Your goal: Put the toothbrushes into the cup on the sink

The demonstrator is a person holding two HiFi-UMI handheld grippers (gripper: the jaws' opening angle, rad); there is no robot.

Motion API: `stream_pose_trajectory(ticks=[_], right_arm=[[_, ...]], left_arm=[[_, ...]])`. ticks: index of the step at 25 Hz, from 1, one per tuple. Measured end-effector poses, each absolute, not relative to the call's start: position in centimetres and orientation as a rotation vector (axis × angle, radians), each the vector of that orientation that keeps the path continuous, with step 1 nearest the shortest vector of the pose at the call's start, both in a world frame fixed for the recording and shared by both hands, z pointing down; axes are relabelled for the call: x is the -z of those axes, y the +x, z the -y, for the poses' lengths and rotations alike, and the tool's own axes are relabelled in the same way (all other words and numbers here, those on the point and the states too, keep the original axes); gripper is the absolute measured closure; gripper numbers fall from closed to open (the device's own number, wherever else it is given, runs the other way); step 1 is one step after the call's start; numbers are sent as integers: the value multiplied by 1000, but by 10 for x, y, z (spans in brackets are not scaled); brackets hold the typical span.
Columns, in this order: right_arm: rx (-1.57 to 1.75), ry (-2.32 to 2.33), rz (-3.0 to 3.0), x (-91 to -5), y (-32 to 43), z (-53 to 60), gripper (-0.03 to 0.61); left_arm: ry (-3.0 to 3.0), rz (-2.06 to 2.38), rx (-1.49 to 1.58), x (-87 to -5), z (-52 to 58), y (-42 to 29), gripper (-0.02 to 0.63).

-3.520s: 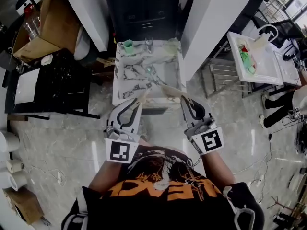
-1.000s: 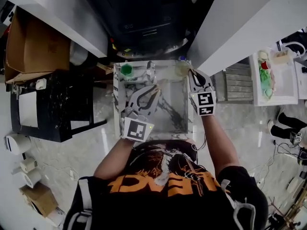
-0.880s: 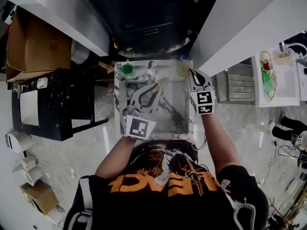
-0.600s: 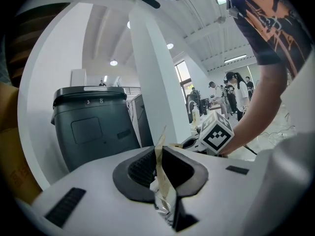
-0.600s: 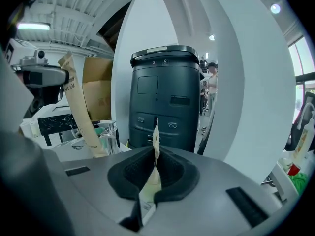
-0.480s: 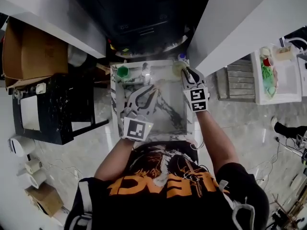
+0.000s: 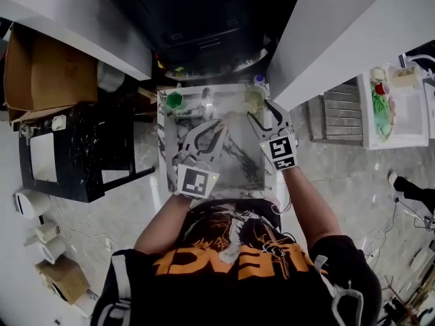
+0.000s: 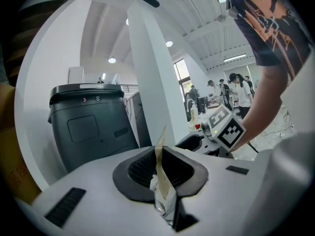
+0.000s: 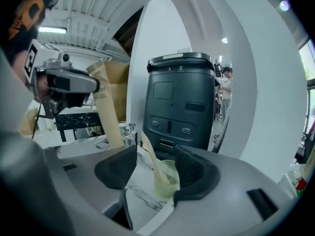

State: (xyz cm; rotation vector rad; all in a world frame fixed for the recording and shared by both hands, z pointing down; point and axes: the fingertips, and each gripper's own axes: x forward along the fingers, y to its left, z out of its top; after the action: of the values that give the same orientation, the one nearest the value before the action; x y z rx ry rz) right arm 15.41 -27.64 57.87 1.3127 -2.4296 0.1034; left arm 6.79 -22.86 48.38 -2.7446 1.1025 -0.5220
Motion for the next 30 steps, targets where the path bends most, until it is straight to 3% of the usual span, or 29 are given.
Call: stream_pose_trajectory(ticks=[13,20,27,30], right_arm=[[73,1311,2641,-483,112,234,336],[171,1338,2714,-439,87,215,419],[178,1333,2720,-424,70,199,551],[185,1316,2713,-424,64,194,563]], left_arm=[[-2740,-1110,441,-461,218,58,555],[-2721,-1124,367,-441,208,41,555],[-2703,-1161,290,-422,200,22,555],[-2697,-1170,273,-418,195,16,555]])
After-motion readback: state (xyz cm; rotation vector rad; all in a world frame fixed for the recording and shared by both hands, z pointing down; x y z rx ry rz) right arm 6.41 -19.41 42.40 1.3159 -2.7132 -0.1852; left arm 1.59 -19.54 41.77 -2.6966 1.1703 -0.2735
